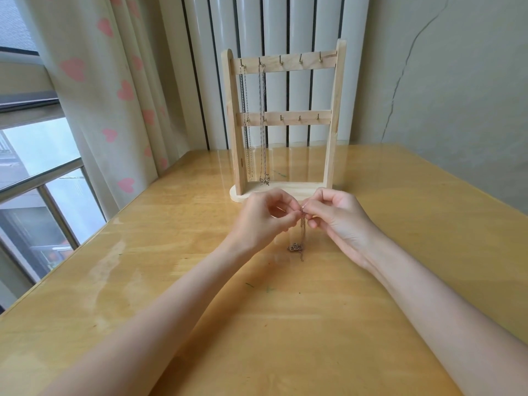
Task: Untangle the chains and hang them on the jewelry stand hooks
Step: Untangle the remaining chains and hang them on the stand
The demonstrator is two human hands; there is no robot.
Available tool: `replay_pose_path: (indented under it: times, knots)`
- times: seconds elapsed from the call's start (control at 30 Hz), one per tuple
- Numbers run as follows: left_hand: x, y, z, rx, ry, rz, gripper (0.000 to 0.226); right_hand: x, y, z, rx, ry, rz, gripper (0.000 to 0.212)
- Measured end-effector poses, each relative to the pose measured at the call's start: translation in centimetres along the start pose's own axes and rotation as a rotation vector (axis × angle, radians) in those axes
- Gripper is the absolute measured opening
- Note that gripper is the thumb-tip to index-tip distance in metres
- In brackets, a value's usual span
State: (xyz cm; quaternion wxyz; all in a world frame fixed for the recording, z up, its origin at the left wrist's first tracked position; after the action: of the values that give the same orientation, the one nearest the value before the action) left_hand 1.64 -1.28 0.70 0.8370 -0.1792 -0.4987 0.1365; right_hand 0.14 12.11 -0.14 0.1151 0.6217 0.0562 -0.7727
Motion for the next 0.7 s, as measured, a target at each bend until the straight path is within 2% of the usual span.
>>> replay_pose_path:
  times: [0.2,0.5,0.7]
  knots:
    - [-0.37,0.25,-0.05,-0.009,0.059,0.055,0.015,-0.06,-0.16,0.06,-0.01,0.021,0.058,0.02]
    - [-0.47,0.02,0.05,-0.07,-0.034,-0.117,0.011,-0.09,-0.32,0.04,0.017,0.056,0.12,0.026]
    - [-0.26,0.48,-0.29,-0.156,-0.107,-0.133,0.016,-0.03,-0.08,-0.07,0.025,0.05,0.045,0.028]
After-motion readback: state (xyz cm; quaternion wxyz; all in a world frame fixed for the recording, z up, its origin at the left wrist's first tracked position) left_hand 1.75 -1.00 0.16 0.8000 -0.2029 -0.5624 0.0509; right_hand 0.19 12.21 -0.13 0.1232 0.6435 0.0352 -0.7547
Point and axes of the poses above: each hand's wrist, its own z-axis towards the middle knuckle, its own y-axis out of the palm, x = y × z, the point moved 3 cm from there along z, towards the middle knuckle
